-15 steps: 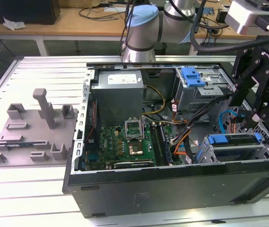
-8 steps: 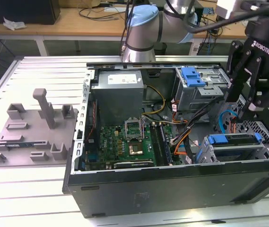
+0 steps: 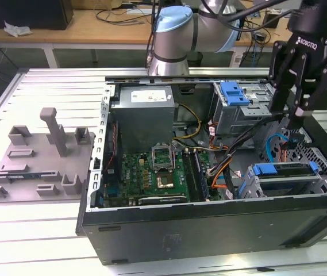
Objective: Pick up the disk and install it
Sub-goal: 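Insert the first disk wire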
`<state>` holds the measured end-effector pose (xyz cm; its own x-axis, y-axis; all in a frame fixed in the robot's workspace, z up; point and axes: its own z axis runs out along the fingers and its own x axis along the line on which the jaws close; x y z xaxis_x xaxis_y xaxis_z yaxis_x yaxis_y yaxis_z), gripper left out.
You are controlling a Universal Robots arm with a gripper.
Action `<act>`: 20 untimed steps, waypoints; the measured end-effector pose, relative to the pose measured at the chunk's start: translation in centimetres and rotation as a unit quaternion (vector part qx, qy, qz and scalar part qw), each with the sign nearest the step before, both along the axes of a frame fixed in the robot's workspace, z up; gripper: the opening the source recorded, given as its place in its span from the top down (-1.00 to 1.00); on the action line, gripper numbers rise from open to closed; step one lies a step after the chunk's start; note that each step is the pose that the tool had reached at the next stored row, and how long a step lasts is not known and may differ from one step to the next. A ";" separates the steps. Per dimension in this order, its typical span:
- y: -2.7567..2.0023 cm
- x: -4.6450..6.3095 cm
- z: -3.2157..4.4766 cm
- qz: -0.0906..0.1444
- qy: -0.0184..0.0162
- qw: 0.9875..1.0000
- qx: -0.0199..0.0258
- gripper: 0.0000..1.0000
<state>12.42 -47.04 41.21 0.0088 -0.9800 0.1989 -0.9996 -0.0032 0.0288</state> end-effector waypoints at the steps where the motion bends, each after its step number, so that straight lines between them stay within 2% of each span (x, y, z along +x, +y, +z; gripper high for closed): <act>1: 0.24 0.1 0.01 0.000 0.001 1.000 -0.003 -0.12; 3: 0.42 0.3 -0.01 -0.001 0.002 1.000 -0.008 -0.12; 6: 0.43 0.8 -0.04 -0.011 0.002 1.000 -0.015 -0.12; 8: 0.43 1.0 -0.11 -0.028 0.003 0.999 -0.021 -0.12; 11: 0.43 1.3 -0.24 -0.053 0.003 0.998 -0.028 -0.12; 16: 0.60 4.2 -0.64 -0.063 0.003 0.997 -0.037 -0.12; 20: 0.70 5.5 -0.84 -0.067 0.003 0.997 -0.042 -0.10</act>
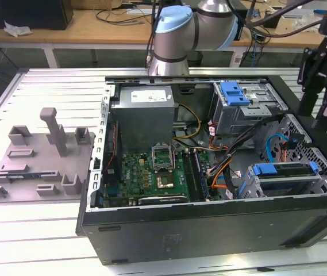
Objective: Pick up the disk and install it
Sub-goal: 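Insert the first disk wire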
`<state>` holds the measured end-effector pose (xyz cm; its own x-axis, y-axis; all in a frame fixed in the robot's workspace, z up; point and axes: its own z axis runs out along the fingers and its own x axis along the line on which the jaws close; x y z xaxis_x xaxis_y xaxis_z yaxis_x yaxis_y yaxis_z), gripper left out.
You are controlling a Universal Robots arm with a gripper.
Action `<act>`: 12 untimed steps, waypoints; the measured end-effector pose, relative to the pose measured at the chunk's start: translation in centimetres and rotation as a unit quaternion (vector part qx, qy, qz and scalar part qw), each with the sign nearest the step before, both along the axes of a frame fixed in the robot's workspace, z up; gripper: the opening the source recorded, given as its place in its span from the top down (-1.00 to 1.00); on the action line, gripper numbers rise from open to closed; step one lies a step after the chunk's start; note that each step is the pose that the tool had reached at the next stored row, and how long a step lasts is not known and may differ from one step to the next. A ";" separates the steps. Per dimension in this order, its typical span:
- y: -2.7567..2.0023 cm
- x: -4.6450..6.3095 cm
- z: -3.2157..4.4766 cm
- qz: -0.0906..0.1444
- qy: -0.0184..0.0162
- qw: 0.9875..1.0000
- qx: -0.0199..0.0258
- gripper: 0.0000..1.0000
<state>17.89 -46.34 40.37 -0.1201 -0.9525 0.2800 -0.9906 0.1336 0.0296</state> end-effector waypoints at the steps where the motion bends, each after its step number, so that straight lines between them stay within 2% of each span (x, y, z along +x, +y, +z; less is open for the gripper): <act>1: 0.03 0.3 -0.05 -0.001 0.000 1.000 -0.002 -0.10; 2: 0.04 0.4 -0.10 -0.002 0.000 1.000 -0.003 -0.10; 3: 0.08 0.8 -0.19 -0.004 0.000 1.000 -0.005 0.05; 7: 0.32 1.7 -0.72 -0.014 0.000 1.000 -0.013 0.05; 9: 1.34 1.7 -1.24 -0.016 0.000 1.000 -0.015 0.05; 10: 2.29 1.7 -1.55 -0.016 0.000 1.000 -0.016 0.05; 11: 2.77 1.7 -1.79 -0.016 0.000 1.000 -0.018 0.05; 12: 2.83 1.8 -1.99 -0.020 0.000 1.000 -0.019 0.05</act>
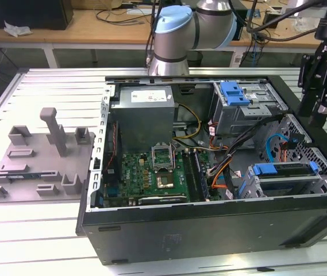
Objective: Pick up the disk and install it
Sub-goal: 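Insert the first disk wire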
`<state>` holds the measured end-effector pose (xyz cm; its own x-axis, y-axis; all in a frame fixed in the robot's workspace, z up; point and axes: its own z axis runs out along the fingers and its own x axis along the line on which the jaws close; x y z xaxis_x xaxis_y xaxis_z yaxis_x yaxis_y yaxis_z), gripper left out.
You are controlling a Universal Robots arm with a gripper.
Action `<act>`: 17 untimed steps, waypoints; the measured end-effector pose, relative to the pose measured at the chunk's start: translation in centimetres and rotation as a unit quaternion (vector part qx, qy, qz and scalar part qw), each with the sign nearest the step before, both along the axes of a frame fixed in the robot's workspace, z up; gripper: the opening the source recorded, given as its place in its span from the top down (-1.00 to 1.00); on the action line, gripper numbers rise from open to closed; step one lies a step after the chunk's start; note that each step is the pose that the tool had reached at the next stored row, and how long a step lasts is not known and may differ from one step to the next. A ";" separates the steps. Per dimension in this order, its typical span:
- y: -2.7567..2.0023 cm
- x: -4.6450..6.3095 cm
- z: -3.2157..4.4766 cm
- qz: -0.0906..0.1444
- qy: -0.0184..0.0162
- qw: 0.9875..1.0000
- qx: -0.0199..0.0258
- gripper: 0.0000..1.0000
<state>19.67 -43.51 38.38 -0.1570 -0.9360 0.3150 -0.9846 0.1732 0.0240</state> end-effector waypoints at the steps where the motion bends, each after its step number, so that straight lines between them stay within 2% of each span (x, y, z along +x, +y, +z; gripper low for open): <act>1: 0.00 0.0 -0.15 -0.008 0.000 1.000 -0.001 0.05; 4: 0.00 0.0 -0.58 -0.036 0.000 0.999 -0.001 0.05; 5: 0.00 0.1 -0.77 -0.049 0.000 0.999 -0.004 0.05; 7: 0.00 0.3 -0.79 -0.054 -0.001 0.998 -0.014 0.05; 9: 0.00 0.6 -0.84 -0.057 -0.001 0.998 -0.022 0.05; 12: 0.12 0.9 -1.16 -0.063 0.000 0.998 -0.031 0.05; 16: 0.32 0.9 -1.89 -0.068 0.000 0.997 -0.034 0.05; 17: 0.41 0.9 -2.27 -0.068 0.000 0.997 -0.035 0.05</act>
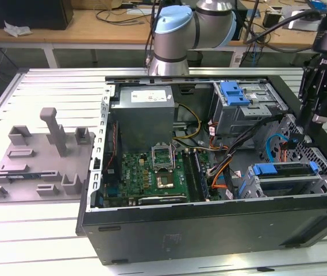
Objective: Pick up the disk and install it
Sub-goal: 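Insert the first disk wire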
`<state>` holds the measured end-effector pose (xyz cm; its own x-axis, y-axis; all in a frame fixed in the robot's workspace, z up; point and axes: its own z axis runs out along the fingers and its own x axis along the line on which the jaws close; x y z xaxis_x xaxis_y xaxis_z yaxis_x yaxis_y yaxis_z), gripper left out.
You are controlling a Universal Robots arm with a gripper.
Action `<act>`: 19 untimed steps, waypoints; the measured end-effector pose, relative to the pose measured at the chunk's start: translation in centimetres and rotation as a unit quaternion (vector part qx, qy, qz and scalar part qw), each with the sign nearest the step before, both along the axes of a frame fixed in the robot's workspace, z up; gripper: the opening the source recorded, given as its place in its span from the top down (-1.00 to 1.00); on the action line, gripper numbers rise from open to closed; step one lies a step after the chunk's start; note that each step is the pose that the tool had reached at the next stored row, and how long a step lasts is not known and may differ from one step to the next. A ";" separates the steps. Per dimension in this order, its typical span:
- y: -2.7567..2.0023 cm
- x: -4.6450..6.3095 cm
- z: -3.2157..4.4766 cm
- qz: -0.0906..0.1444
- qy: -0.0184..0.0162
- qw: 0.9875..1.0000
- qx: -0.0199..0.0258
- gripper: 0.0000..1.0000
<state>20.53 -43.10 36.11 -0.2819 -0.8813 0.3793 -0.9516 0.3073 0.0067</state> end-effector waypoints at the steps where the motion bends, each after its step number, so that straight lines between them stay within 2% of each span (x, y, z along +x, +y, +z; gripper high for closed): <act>1: 0.08 0.0 -0.17 0.000 0.000 1.000 -0.001 0.05; 7: 0.75 -0.2 -0.81 0.000 0.000 1.000 -0.004 0.07; 8: 0.82 -0.3 -0.91 0.000 0.000 1.000 -0.004 0.22; 15: 0.84 -0.3 -1.40 0.000 0.001 1.000 -0.005 0.22; 18: 0.84 -0.3 -1.55 0.000 0.002 1.000 -0.005 0.22; 19: 0.85 -0.3 -1.74 0.003 0.008 1.000 -0.011 0.22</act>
<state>20.23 -42.26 34.36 -0.2708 -0.8741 0.4033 -0.9531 0.3024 0.0154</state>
